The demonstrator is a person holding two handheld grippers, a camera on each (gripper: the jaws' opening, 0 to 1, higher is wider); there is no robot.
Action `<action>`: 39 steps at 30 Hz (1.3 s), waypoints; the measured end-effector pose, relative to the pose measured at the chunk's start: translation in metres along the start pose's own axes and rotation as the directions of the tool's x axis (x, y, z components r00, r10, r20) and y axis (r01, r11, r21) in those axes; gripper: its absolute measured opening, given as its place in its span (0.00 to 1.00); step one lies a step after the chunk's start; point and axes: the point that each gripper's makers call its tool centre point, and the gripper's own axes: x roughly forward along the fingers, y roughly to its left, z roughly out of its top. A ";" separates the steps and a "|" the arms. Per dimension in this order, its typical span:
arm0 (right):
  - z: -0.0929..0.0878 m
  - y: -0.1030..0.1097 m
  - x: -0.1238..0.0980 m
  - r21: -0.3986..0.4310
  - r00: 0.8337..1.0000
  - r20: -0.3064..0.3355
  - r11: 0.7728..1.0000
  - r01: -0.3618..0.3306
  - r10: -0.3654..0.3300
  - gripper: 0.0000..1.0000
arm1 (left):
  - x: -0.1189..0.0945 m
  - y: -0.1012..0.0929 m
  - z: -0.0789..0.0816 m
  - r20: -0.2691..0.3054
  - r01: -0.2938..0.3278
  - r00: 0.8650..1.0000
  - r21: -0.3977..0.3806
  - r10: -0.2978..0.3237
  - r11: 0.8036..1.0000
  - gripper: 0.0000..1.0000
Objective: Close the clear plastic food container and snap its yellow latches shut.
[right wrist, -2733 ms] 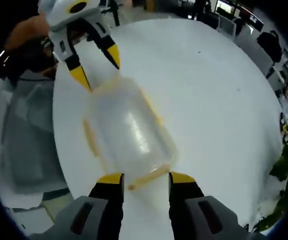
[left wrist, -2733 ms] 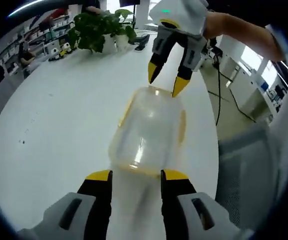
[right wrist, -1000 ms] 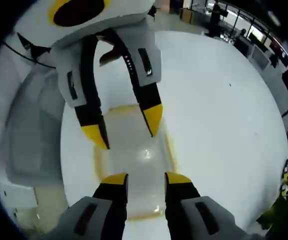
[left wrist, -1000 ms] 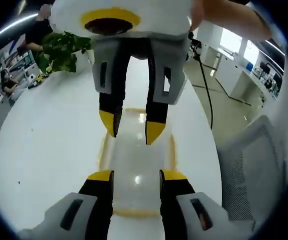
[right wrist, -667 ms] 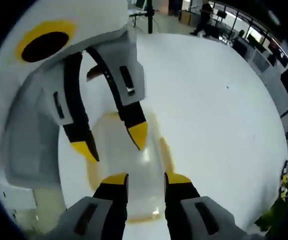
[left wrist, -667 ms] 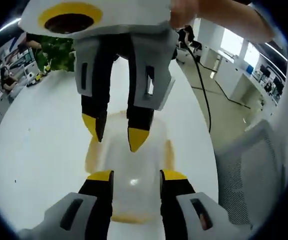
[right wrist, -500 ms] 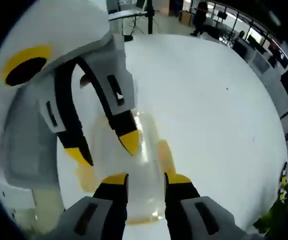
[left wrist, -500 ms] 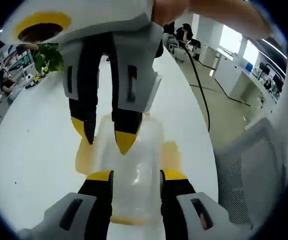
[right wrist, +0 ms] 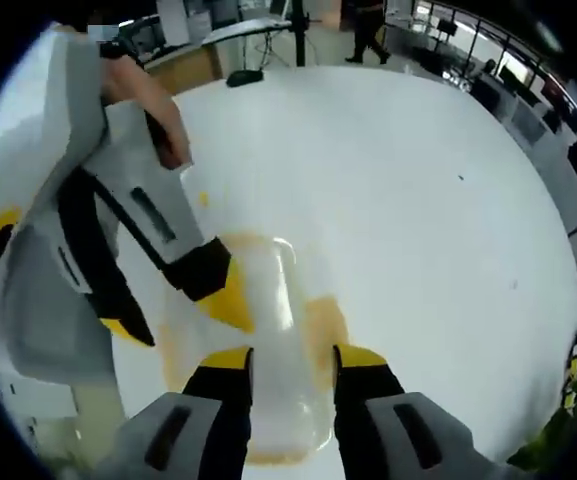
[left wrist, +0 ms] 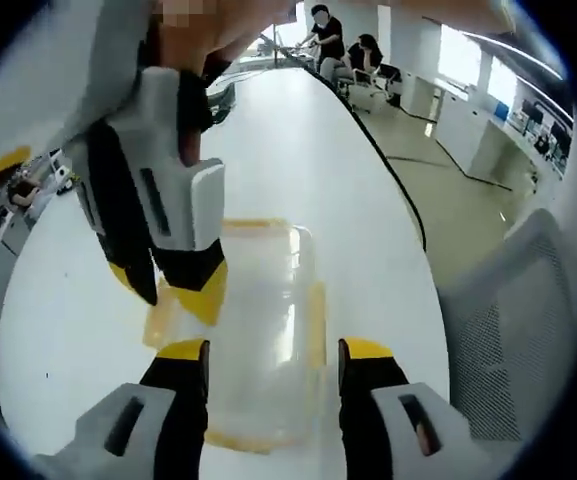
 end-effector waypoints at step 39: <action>-0.005 0.007 0.018 -0.048 0.929 -0.276 0.962 -0.270 0.247 0.23 | 0.013 0.004 -0.005 -0.092 -0.250 0.961 0.103 0.260 0.963 0.43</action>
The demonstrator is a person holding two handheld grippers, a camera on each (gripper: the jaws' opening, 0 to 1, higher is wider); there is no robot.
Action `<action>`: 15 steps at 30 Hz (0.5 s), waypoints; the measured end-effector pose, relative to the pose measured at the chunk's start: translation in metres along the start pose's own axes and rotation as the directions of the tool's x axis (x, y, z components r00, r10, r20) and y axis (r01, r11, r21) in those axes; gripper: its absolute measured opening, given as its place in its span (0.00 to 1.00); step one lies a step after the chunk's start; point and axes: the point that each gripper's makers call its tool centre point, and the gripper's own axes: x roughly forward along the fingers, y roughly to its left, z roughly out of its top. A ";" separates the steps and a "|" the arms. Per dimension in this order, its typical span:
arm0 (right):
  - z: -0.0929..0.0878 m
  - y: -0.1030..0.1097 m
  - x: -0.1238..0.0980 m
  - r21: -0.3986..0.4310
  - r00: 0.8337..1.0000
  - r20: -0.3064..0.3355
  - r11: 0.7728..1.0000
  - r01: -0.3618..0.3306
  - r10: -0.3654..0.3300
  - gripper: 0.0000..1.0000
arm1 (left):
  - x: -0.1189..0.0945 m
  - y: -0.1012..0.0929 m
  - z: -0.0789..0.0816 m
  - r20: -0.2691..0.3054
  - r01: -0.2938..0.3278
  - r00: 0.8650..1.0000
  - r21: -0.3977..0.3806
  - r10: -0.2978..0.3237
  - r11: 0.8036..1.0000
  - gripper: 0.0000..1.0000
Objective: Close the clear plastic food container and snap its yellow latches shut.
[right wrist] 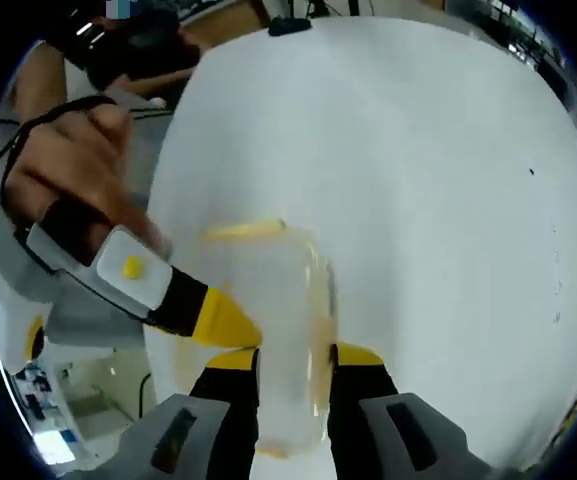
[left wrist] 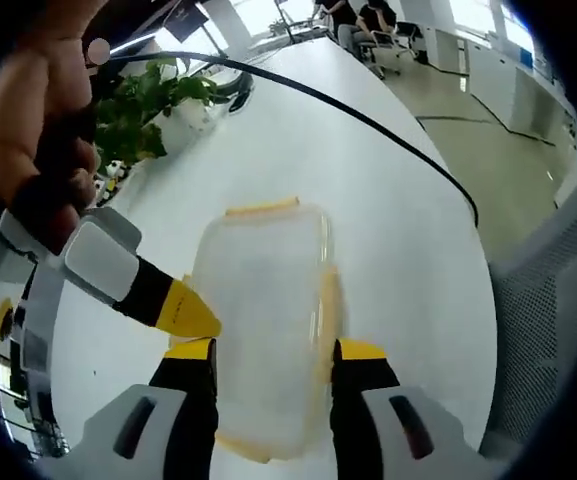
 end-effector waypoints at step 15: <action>0.004 -0.002 0.000 0.004 0.998 0.042 0.999 0.048 -0.049 0.26 | -0.003 0.002 0.000 0.066 0.007 0.998 0.002 -0.007 1.000 0.47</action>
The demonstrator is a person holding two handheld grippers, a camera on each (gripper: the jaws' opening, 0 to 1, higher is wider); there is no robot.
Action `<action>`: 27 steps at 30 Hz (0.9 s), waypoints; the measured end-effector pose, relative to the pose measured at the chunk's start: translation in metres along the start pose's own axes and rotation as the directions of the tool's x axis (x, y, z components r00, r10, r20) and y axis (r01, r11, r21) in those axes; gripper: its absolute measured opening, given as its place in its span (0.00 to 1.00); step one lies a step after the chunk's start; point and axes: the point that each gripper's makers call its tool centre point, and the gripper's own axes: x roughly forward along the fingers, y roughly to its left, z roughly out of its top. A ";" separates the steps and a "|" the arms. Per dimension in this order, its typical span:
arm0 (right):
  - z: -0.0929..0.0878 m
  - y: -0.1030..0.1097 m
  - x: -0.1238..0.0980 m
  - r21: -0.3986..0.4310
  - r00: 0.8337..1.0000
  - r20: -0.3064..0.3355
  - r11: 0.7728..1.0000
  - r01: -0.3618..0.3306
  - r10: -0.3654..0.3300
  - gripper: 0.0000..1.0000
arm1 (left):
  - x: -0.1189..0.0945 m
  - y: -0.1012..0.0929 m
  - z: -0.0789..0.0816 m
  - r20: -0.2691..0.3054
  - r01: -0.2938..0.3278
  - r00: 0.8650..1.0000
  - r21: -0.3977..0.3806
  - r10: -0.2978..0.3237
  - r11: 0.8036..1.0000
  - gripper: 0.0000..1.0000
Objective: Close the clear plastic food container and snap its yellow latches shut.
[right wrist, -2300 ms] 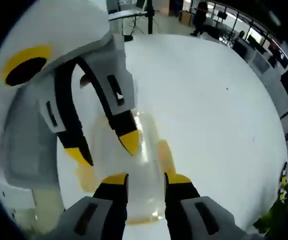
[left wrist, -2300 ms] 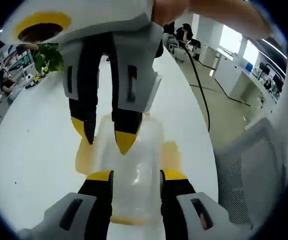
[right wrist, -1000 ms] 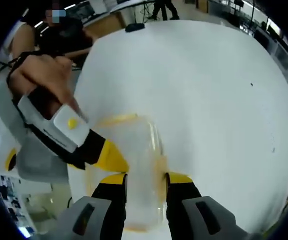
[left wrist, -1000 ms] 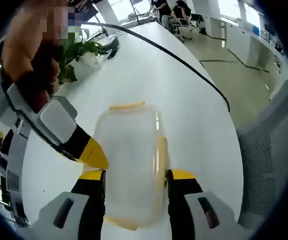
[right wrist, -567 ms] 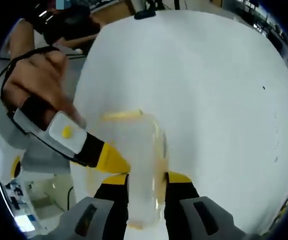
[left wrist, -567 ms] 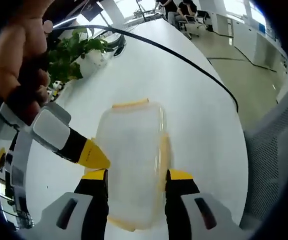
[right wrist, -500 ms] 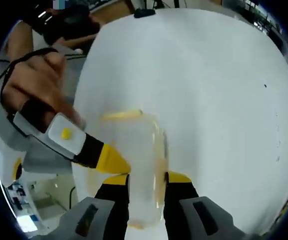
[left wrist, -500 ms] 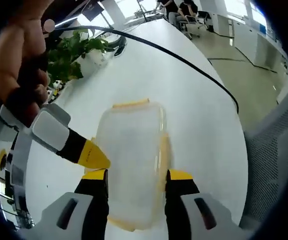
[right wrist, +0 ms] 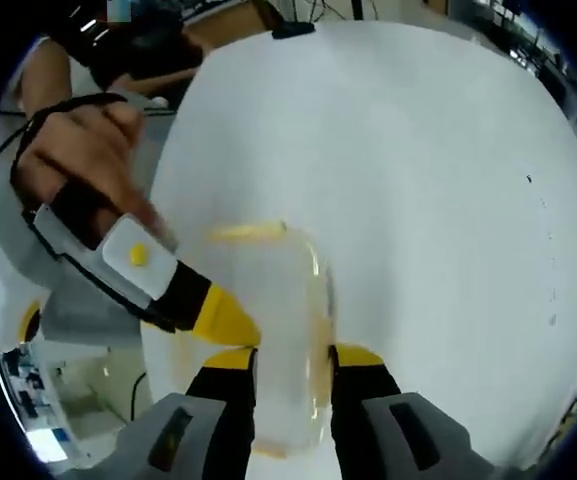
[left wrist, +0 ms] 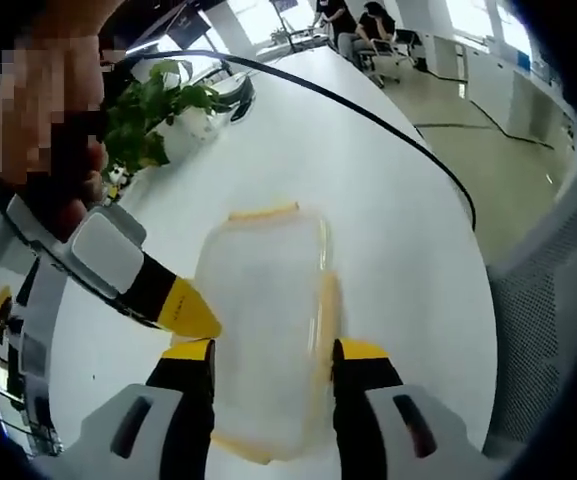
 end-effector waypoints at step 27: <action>-0.021 0.024 -0.017 0.016 0.986 0.080 0.990 0.143 -0.143 0.53 | -0.018 0.017 -0.017 0.018 0.151 0.988 -0.047 -0.150 0.987 0.64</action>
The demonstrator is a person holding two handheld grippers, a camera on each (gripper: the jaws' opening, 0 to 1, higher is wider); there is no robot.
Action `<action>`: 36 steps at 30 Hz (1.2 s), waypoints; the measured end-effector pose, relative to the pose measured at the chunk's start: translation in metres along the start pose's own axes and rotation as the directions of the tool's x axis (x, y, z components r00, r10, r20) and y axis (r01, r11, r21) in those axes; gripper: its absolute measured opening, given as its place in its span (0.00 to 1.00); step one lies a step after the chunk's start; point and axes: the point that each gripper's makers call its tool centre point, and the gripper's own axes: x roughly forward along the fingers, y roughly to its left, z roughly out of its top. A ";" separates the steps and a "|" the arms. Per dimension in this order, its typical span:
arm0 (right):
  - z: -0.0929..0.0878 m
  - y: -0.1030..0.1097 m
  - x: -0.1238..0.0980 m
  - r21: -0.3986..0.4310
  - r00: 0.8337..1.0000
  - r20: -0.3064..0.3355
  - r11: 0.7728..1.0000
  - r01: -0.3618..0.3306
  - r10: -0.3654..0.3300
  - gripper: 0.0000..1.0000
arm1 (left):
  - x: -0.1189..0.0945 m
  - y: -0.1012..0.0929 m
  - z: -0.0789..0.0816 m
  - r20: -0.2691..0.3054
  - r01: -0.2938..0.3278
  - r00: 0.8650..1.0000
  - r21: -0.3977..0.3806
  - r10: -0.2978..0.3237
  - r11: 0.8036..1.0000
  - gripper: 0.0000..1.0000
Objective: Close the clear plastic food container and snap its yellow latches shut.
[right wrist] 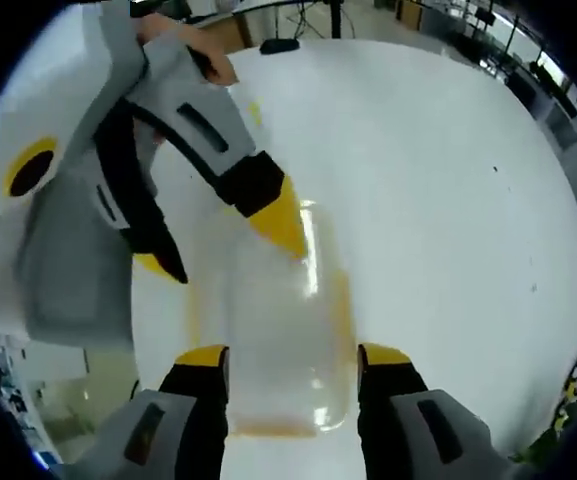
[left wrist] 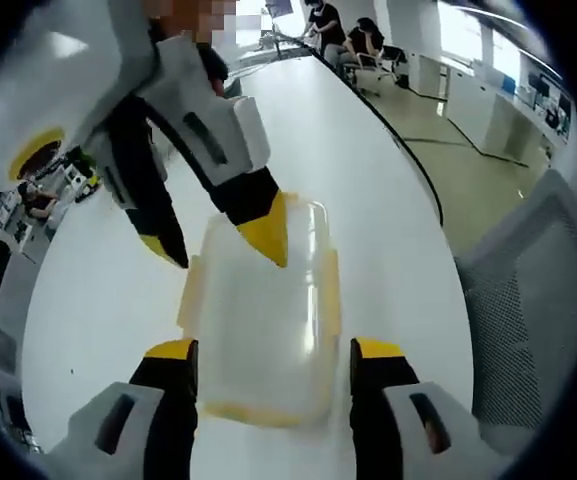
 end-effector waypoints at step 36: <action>-0.037 0.013 0.005 -0.090 0.986 0.033 0.982 0.164 -0.162 0.69 | 0.021 0.012 -0.019 -0.073 0.075 0.995 0.014 -0.074 0.997 0.79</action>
